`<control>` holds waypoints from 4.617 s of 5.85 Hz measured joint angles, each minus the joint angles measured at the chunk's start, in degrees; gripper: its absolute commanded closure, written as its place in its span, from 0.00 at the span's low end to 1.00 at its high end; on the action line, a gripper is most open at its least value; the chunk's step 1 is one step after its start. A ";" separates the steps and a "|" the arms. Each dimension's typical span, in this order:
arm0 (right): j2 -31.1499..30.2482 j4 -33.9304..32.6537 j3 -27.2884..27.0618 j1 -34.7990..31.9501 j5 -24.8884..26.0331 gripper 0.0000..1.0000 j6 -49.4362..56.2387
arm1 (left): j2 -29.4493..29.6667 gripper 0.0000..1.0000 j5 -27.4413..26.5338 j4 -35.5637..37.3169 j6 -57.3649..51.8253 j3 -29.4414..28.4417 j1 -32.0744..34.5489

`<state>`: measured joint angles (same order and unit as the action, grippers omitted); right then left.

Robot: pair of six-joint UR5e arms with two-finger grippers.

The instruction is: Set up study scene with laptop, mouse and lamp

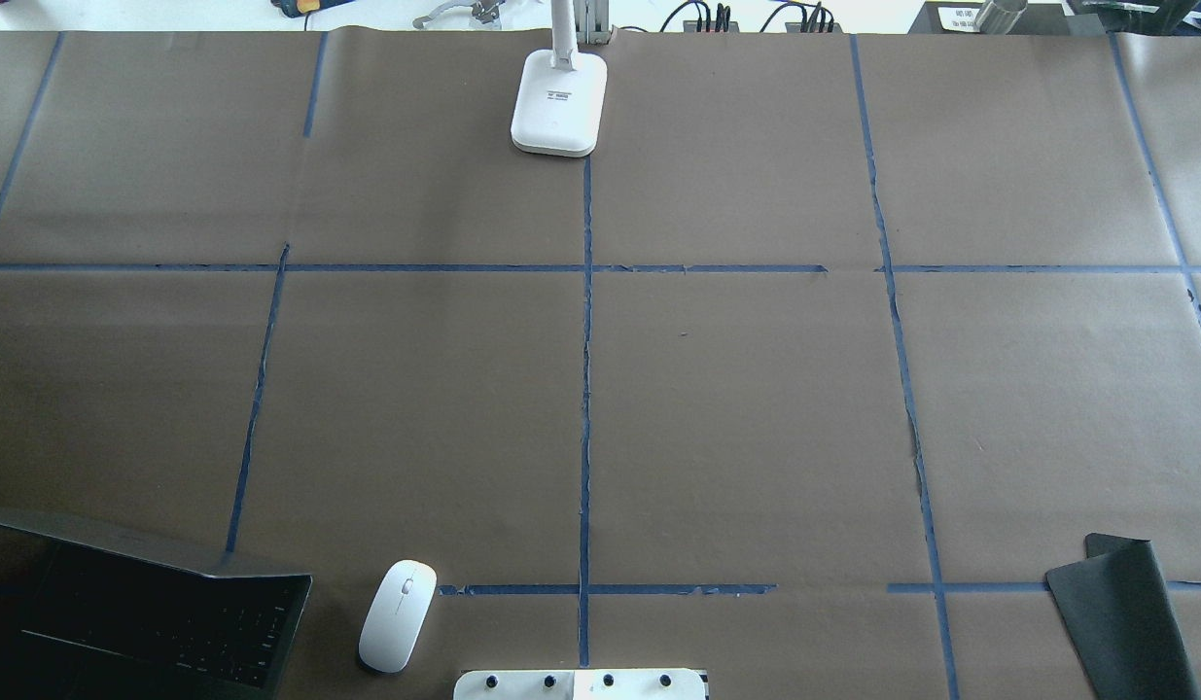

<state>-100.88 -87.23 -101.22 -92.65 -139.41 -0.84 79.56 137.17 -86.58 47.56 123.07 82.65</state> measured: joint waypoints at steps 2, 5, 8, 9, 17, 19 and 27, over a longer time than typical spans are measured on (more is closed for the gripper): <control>0.45 0.01 -0.32 -0.02 -0.03 0.00 -0.86 | -2.87 0.00 -4.76 0.00 22.51 10.09 -10.25; 0.57 -0.04 -0.33 -0.09 -0.35 0.00 -1.68 | -4.63 0.00 -16.72 0.85 54.17 18.49 -27.15; 0.59 -0.05 -1.51 -0.24 -0.49 0.00 -1.79 | -4.60 0.00 -26.81 4.52 77.19 22.29 -41.93; 0.63 -0.05 -1.61 -0.28 -0.53 0.00 -1.79 | -4.29 0.00 -29.36 4.98 83.10 22.43 -45.77; 1.94 -0.11 -1.45 -0.59 -0.93 0.00 -3.46 | -1.92 0.50 -35.63 9.47 96.17 20.87 -58.29; 2.14 -0.05 -1.50 -0.60 -0.95 0.00 -4.53 | -1.85 0.99 -37.35 9.50 96.43 20.42 -58.38; 2.45 -0.05 -1.64 -1.85 -2.00 0.00 -4.54 | 20.42 1.00 -37.69 25.96 80.23 11.93 -33.46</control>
<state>-98.42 -87.28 -102.85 -94.51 -141.41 -5.38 99.98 99.48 -60.62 127.79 135.00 49.19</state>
